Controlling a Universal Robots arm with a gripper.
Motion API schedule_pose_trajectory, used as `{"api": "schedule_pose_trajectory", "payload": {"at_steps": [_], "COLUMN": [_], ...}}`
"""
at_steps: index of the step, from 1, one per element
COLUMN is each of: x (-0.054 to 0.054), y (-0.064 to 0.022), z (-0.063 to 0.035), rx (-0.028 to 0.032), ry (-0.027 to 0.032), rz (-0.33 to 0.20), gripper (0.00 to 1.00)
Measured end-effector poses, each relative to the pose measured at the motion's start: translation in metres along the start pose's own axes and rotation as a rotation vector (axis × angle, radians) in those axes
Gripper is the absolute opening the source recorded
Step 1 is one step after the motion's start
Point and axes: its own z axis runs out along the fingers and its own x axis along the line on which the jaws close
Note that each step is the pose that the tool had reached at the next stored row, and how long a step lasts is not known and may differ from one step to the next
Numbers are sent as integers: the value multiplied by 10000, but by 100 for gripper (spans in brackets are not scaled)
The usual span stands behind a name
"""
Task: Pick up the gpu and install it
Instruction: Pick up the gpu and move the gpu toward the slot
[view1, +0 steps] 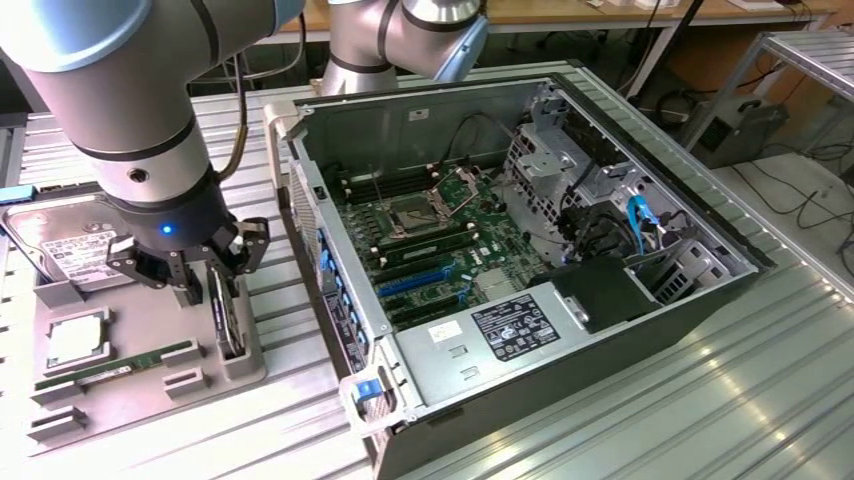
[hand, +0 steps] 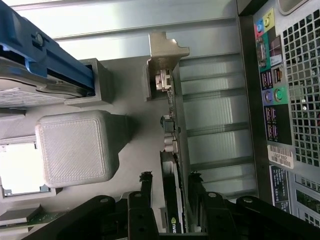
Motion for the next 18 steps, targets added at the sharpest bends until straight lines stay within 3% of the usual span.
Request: {"api": "schedule_pose_trajectory", "payload": {"at_steps": [6, 8, 15, 18], "x": [0, 0, 0, -1], "y": [0, 0, -1, -4], "z": [1, 1, 2, 2], "rx": [-2, -1, -3, -15], "ry": [-2, 0, -2, 8], "rz": [0, 0, -20, -281], "gripper": [41, 28, 27, 27]}}
